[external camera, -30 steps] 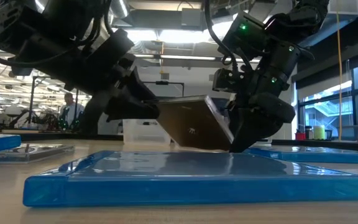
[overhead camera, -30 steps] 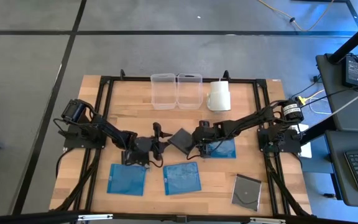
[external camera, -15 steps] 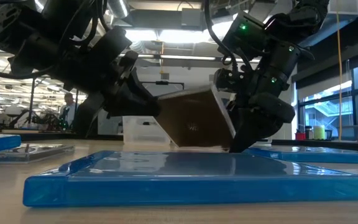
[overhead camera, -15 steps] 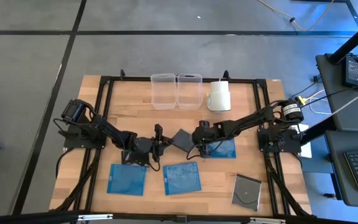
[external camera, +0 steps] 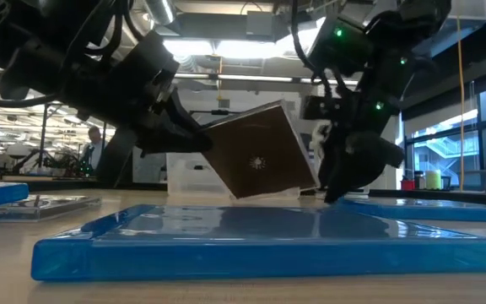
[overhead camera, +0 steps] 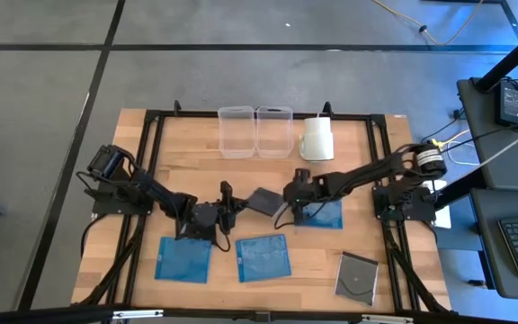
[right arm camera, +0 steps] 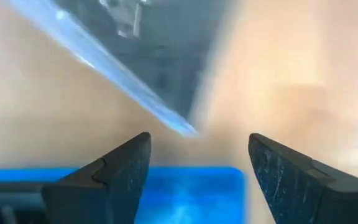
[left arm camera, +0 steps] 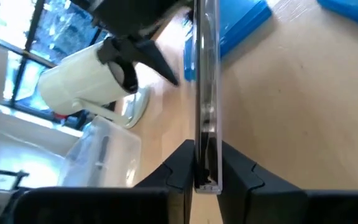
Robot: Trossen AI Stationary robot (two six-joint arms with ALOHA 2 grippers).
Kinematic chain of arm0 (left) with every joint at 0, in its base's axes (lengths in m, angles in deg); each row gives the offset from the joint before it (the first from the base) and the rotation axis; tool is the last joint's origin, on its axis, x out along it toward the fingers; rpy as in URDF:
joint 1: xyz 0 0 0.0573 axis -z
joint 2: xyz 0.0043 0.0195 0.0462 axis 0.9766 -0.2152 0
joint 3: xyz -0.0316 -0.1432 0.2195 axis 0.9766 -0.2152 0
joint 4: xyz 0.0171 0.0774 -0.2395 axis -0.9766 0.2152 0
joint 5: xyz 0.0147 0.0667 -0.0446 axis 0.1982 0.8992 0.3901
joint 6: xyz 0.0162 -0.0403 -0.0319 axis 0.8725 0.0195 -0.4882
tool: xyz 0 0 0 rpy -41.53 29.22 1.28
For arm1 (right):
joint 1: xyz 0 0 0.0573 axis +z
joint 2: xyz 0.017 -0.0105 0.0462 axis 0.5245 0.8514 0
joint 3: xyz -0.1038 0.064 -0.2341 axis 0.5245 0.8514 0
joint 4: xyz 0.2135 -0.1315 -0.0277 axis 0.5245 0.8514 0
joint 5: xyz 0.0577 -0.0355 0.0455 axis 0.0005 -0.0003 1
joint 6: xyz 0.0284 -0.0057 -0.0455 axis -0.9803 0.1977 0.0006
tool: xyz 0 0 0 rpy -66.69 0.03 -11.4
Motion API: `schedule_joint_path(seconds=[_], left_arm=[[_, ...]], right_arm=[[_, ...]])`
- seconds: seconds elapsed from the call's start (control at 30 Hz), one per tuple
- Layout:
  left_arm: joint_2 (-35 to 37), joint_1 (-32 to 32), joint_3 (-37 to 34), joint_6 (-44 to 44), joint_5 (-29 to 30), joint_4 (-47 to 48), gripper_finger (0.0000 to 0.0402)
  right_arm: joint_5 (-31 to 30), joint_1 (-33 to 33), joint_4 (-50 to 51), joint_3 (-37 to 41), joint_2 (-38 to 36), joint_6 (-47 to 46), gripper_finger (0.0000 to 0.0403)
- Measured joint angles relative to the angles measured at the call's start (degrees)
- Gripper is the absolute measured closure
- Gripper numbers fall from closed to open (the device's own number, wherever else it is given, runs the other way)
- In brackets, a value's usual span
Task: Pick & place jewel cases by type
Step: Put the top black CD case into the left transparent bin
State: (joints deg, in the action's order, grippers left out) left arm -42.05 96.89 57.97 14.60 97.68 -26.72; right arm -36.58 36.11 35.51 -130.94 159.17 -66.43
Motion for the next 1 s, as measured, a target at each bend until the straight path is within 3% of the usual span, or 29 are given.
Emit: schedule_joint_path(seconds=[0.2, 0.4, 0.67, 0.87, 1.0], left_arm=[[0.3, 1.9, 0.0, 0.3, 5.6, 0.0, 0.0355], [4.4, 2.8, 0.0, -0.8, 11.2, -0.2, 0.0355], [15.8, 2.7, 0.0, -6.6, 18.5, 0.9, 0.0355], [24.5, 1.5, 0.0, -9.6, 29.5, 1.7, 0.0355], [28.6, -0.4, 0.0, -5.4, 28.3, 3.1, 0.0355]], right_arm=[[-9.4, 0.0, 10.1, -0.1, -6.0, -6.5, 0.013], [-9.8, 0.0, 10.7, -0.2, -8.1, -9.0, 0.013], [-9.7, 0.0, 10.7, -0.2, -8.2, -9.0, 0.013], [-9.7, 0.0, 10.6, -0.2, -8.2, -9.0, 0.013], [-9.7, 0.0, 10.5, -0.3, -8.2, -9.0, 0.013]])
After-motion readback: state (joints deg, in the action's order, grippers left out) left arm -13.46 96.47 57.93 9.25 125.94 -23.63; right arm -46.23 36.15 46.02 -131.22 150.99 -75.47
